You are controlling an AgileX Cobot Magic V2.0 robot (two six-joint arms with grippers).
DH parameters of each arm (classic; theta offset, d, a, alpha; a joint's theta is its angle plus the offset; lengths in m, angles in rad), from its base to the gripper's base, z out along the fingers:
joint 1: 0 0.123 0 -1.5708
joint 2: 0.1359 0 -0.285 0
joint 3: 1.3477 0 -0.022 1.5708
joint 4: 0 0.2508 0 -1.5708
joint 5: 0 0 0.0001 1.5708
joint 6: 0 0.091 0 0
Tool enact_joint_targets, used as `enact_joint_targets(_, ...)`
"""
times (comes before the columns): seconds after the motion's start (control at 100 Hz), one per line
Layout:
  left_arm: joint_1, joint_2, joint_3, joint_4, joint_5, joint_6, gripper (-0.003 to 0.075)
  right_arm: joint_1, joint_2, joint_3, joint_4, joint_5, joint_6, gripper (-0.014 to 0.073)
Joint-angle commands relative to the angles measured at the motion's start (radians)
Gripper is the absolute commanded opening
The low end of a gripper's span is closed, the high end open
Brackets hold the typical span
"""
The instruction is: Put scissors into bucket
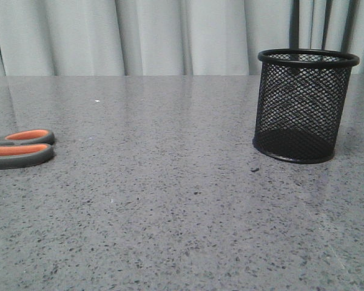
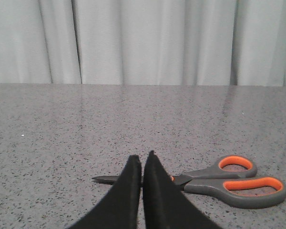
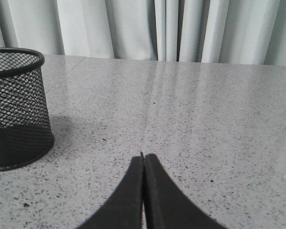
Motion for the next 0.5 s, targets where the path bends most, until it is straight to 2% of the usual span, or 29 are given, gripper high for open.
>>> enact_joint_targets(0.0,0.003,-0.025,0.018,-0.032,-0.083,-0.002,-0.0020,-0.008,-0.021,0.025,0.043,-0.091,-0.005,-0.0070)
enact_joint_targets(0.14,0.003,-0.025,0.018,-0.125,-0.083,-0.002,-0.0020,-0.008,-0.021,0.025,0.138,-0.100,-0.005,-0.0070)
enact_joint_targets(0.22,0.003,-0.025,0.018,-0.227,-0.083,-0.002,-0.0020,-0.008,-0.021,0.025,0.214,-0.129,-0.005,-0.0070)
enact_joint_targets(0.41,0.003,-0.025,0.014,-0.477,-0.105,-0.002,-0.0020,-0.008,-0.021,0.020,0.503,-0.186,-0.005,-0.0070)
enact_joint_targets(0.49,0.003,-0.025,0.000,-0.562,-0.105,-0.002,-0.0021,-0.008,-0.021,0.005,0.554,-0.171,-0.005,-0.0068)
